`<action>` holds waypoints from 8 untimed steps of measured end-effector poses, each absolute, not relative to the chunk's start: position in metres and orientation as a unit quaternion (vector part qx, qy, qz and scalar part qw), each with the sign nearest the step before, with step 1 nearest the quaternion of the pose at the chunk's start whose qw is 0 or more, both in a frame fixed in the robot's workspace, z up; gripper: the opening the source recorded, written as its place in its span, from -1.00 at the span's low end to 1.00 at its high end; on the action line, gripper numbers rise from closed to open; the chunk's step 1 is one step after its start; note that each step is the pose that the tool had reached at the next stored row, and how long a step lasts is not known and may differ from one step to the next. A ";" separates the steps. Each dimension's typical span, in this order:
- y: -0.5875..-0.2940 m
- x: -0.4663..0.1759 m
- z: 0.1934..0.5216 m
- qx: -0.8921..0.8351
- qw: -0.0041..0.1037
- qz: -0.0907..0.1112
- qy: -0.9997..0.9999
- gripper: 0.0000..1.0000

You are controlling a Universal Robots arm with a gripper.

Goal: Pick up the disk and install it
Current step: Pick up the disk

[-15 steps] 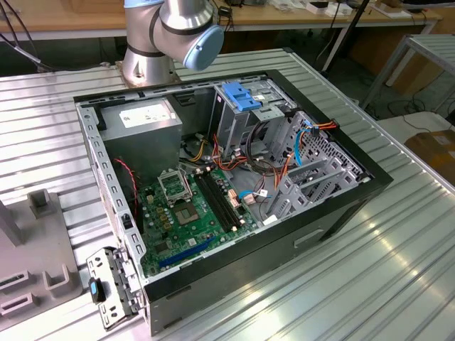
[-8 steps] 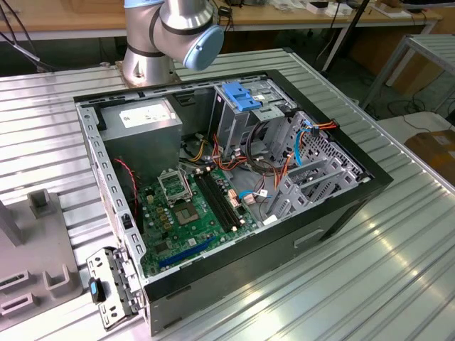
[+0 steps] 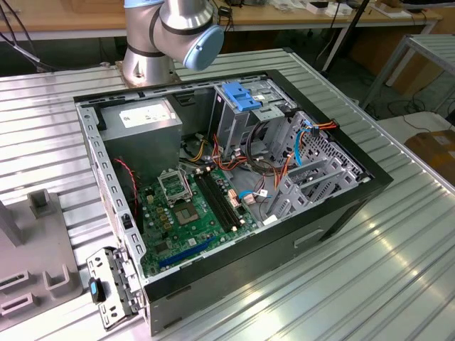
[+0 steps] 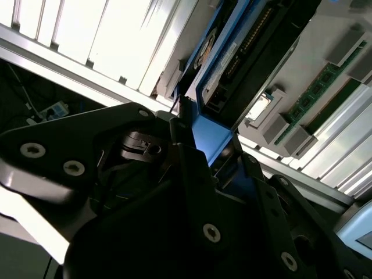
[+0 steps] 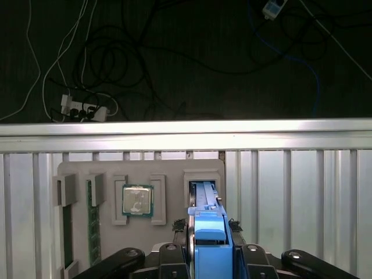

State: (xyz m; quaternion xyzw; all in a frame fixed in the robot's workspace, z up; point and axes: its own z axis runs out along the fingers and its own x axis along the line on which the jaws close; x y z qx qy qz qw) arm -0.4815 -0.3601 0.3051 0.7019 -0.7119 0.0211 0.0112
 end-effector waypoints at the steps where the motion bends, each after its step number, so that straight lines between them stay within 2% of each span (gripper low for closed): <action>1: -0.360 -0.481 0.305 0.702 0.011 0.021 -0.712 -0.26; 8: -0.360 -0.481 0.305 0.702 0.011 0.021 -0.712 -0.26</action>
